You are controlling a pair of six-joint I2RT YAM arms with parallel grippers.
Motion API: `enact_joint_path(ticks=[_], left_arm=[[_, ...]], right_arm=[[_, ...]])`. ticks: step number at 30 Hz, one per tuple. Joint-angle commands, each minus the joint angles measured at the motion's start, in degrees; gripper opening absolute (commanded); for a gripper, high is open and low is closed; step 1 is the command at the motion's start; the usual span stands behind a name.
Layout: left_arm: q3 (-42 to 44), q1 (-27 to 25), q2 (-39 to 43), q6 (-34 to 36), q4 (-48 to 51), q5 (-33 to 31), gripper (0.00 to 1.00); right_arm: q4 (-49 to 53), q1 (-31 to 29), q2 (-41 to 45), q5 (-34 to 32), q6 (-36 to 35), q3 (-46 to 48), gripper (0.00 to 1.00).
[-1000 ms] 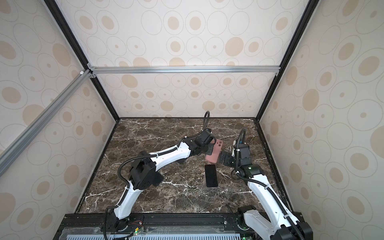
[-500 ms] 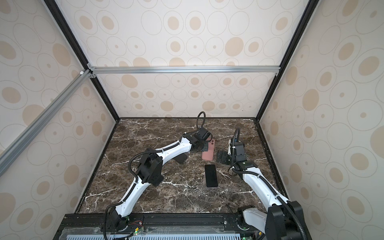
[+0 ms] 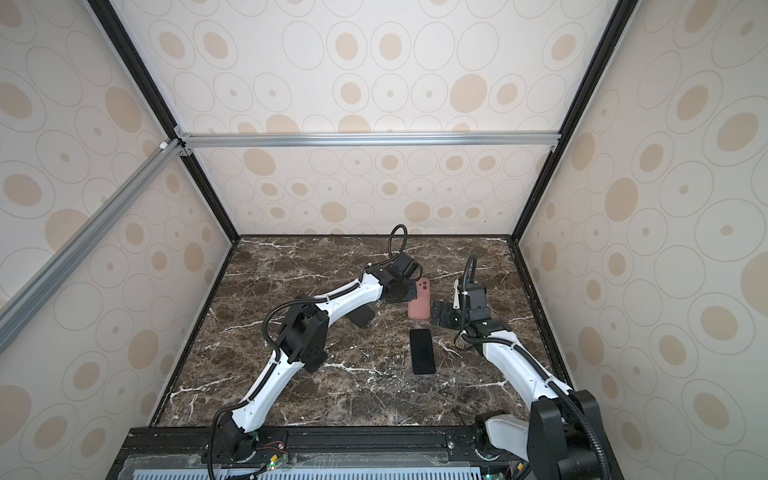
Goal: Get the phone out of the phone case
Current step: 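Lower the pink case onto the table with the left gripper and release it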
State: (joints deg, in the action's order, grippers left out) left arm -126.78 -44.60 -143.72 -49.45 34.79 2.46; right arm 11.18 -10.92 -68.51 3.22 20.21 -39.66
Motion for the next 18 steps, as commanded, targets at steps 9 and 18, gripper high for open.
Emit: enact_joint_path(ticks=[9,18], left_arm=[[9.7,0.3,14.4,2.1,-7.8,-3.0,0.37],[45.8,1.3,45.2,5.7,-23.8,-8.2,0.50]], right_arm=[[1.0,-0.5,3.7,4.4,-2.9,-0.4,0.99],[2.4,-14.1,-2.9,4.8,-8.8,-5.0,1.00]])
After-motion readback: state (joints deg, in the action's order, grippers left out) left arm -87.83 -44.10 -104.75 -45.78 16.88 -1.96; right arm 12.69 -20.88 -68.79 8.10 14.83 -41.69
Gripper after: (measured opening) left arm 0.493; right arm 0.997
